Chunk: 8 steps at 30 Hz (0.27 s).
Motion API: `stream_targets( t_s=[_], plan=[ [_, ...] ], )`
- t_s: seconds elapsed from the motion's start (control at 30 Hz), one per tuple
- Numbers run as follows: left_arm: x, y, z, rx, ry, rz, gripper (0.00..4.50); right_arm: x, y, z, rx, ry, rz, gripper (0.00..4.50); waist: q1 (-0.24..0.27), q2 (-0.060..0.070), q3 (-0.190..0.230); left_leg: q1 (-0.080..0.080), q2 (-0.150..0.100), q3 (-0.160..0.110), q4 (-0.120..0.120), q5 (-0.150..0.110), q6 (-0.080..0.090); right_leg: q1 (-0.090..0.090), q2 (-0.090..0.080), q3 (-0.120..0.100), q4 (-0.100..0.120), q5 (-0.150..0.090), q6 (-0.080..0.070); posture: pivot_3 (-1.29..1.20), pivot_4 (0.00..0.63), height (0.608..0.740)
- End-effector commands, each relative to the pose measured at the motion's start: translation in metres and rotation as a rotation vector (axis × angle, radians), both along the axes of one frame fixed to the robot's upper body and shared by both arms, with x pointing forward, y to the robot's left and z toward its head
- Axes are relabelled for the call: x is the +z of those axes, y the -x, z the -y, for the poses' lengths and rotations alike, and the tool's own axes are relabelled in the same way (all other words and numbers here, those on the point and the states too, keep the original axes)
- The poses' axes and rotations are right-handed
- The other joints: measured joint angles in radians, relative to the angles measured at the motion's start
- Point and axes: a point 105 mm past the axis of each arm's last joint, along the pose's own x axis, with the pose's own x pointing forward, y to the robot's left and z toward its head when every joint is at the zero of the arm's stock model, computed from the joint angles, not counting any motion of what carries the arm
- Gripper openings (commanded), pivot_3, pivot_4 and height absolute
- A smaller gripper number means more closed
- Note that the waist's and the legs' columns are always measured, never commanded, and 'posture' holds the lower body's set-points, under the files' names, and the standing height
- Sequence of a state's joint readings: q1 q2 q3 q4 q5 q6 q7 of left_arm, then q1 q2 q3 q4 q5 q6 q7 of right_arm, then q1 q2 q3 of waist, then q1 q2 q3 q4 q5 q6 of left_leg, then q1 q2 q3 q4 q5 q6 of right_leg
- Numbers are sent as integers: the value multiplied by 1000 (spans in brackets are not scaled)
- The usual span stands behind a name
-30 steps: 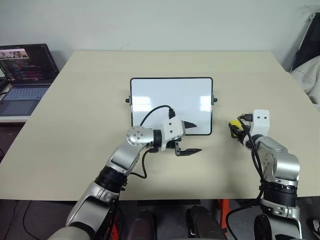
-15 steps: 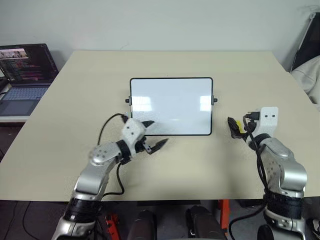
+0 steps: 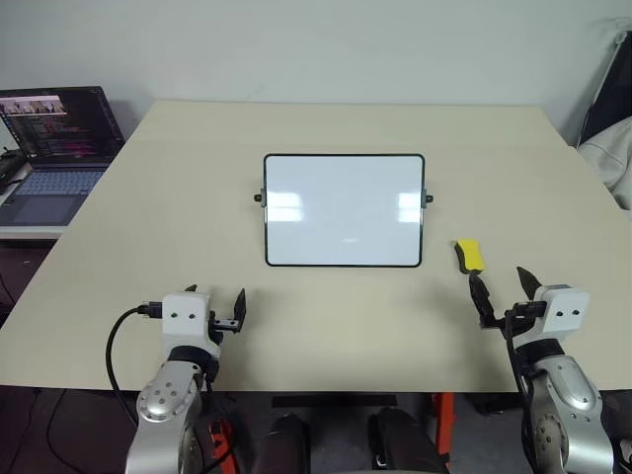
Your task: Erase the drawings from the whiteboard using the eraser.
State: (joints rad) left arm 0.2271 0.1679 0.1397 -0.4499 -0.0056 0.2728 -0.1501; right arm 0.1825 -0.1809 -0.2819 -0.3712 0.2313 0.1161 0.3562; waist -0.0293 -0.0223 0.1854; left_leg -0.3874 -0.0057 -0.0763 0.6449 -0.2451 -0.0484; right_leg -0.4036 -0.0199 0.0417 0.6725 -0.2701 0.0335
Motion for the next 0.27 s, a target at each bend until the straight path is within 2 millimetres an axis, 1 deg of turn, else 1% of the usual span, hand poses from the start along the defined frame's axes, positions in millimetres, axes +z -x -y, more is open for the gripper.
stream_targets(
  t_s=[0.03,0.13,0.17,0.27],
  plan=[
    [23,0,10,-27,-31,88,4500,21,3,-5,30,6,67,4434,0,0,0,1,0,0,0,0,0,0,0,0,1,0,0,0,150,740],
    [19,3,13,-38,-40,74,4500,24,7,-7,35,12,63,4434,0,0,0,1,0,2,-1,0,0,0,1,0,1,0,1,0,150,740],
    [18,4,13,-28,-35,69,4500,26,7,-8,40,10,63,4434,0,0,0,1,0,2,-2,0,0,0,1,0,1,2,5,0,150,740],
    [20,0,15,-18,-32,73,4500,31,2,-13,83,22,62,4434,0,0,0,0,0,2,-2,-1,-1,-1,0,0,0,2,5,0,150,740]
  ],
)
